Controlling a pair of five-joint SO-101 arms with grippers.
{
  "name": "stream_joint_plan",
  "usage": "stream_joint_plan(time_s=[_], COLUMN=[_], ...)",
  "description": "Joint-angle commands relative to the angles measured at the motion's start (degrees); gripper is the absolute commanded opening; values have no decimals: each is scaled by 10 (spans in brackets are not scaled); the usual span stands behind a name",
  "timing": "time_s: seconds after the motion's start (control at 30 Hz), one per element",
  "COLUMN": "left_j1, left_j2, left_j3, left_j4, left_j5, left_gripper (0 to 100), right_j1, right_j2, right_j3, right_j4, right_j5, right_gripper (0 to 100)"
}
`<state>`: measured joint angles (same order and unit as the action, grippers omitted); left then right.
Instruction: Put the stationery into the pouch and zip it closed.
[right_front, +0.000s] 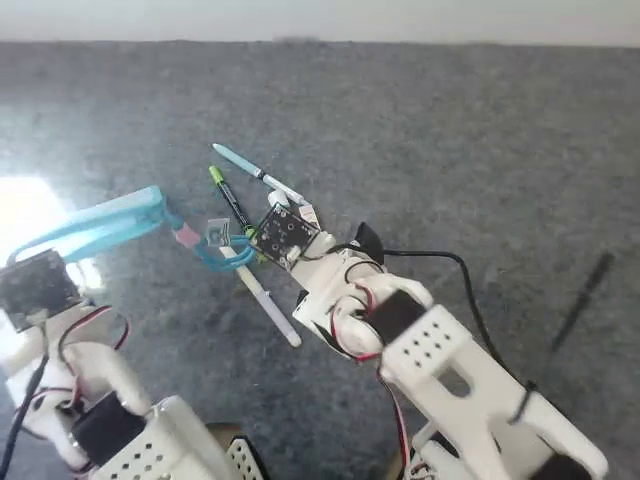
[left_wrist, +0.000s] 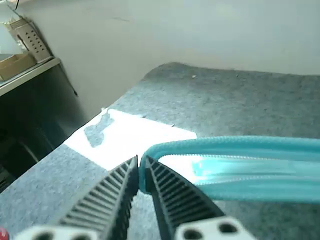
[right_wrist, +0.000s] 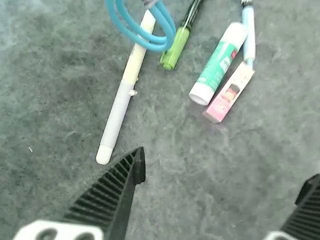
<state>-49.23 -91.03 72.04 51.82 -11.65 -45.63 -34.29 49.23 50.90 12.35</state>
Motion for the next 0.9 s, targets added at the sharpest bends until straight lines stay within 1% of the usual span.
stream_joint_plan(time_s=[0.0,0.13,0.23,0.33,0.43,0.6,0.63,0.7,0.8,0.87], left_j1=[-33,-76,-122,-147,-142,-117,-117,-120,-166,-198], left_j2=[-1,-1,-1,-1,-1,-1,-1,4,4,4], left_j3=[15,71,88,87,86,86,86,90,107,116], left_j4=[40,27,-3,-14,-14,-14,-14,-15,-15,-15], left_j5=[-49,-122,-132,-133,-133,-135,-146,-179,-236,-289], left_gripper=[12,12,12,12,13,17,24,79,180,187], right_j1=[-13,-31,-35,-36,-41,-40,-41,-42,-41,-37], right_j2=[73,170,227,265,274,234,223,196,167,158], right_j3=[-56,-104,-135,-162,-178,-188,-188,-181,-162,-149], right_j4=[-15,-15,-15,-15,-12,78,92,103,103,102], right_j5=[-40,-46,-47,-47,-47,-74,-72,-65,-62,-62], right_gripper=[448,448,448,448,448,423,412,392,386,385])
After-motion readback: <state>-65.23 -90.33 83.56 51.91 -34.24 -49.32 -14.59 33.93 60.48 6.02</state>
